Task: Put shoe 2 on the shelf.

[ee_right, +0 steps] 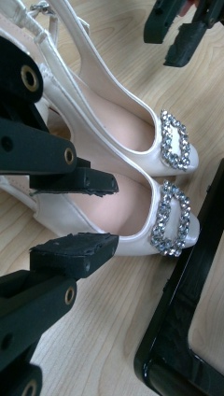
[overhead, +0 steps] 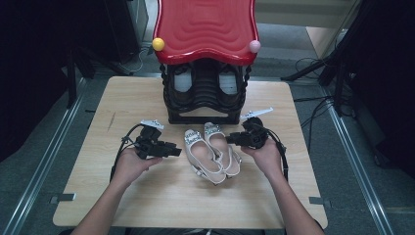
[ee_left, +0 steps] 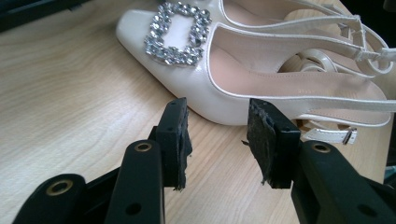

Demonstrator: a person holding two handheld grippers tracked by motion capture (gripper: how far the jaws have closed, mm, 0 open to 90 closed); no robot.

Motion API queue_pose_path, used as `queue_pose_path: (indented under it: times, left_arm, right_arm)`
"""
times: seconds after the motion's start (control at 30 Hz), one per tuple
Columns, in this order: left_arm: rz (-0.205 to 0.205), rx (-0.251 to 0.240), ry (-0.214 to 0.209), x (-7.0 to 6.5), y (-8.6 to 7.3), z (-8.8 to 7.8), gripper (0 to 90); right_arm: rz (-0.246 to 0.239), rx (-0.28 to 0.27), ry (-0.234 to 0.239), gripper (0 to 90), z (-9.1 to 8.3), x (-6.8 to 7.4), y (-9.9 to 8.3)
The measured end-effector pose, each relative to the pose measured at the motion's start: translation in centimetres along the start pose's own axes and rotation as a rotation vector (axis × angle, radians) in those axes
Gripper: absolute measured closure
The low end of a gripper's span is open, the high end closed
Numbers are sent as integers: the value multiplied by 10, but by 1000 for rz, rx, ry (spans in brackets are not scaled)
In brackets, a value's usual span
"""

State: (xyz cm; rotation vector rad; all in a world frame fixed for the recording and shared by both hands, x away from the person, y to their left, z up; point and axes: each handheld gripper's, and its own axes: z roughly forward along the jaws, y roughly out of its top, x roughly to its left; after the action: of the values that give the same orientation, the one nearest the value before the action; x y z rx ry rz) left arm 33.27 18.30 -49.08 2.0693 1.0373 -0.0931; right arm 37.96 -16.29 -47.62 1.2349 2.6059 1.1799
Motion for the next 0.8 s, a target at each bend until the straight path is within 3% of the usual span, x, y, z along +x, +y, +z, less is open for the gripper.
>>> queue_pose_path:
  times: [0.13,0.23,0.53,0.8]
  left_arm:
    - [21,3,42,-1,1,-4,575]
    - [14,-9,36,0,1,-7,561]
    - [-4,-42,31,8,0,-20,522]
    - [-19,-38,45,13,-2,-25,501]
  right_arm:
    - [-11,0,4,684,0,5,3]
    - [-19,-1,9,679,2,9,6]
    - [-41,67,29,653,20,21,20]
    - [-56,120,29,635,31,30,31]
